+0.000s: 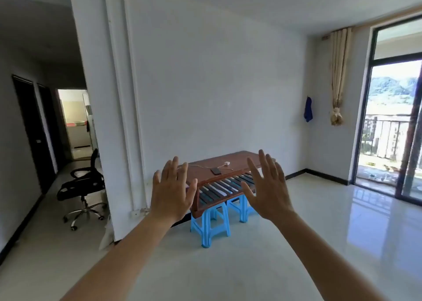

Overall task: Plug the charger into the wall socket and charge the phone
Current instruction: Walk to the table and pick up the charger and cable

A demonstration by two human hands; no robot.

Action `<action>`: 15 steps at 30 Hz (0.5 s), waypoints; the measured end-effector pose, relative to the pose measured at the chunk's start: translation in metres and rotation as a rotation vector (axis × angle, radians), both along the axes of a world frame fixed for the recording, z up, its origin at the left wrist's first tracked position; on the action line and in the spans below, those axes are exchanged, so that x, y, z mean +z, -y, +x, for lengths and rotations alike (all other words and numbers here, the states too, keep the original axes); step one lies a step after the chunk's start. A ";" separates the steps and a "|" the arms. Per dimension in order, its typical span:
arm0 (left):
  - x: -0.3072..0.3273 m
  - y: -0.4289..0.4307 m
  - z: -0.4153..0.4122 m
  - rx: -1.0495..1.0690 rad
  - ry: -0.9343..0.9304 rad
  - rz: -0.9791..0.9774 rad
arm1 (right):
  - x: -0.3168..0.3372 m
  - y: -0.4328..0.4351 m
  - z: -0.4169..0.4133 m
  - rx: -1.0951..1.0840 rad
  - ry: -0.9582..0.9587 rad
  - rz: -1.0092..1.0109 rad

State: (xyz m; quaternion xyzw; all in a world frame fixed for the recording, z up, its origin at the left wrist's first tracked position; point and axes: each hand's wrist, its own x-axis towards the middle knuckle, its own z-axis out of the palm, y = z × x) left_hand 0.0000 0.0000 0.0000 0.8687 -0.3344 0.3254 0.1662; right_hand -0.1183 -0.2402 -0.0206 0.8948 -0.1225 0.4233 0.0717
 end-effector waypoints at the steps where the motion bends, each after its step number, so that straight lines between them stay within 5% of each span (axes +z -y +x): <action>1: 0.000 0.023 0.020 0.009 -0.039 0.035 | -0.003 0.017 0.021 -0.005 -0.029 0.021; 15: -0.013 0.189 0.308 0.007 0.004 0.022 | -0.011 0.189 0.302 0.012 -0.127 0.059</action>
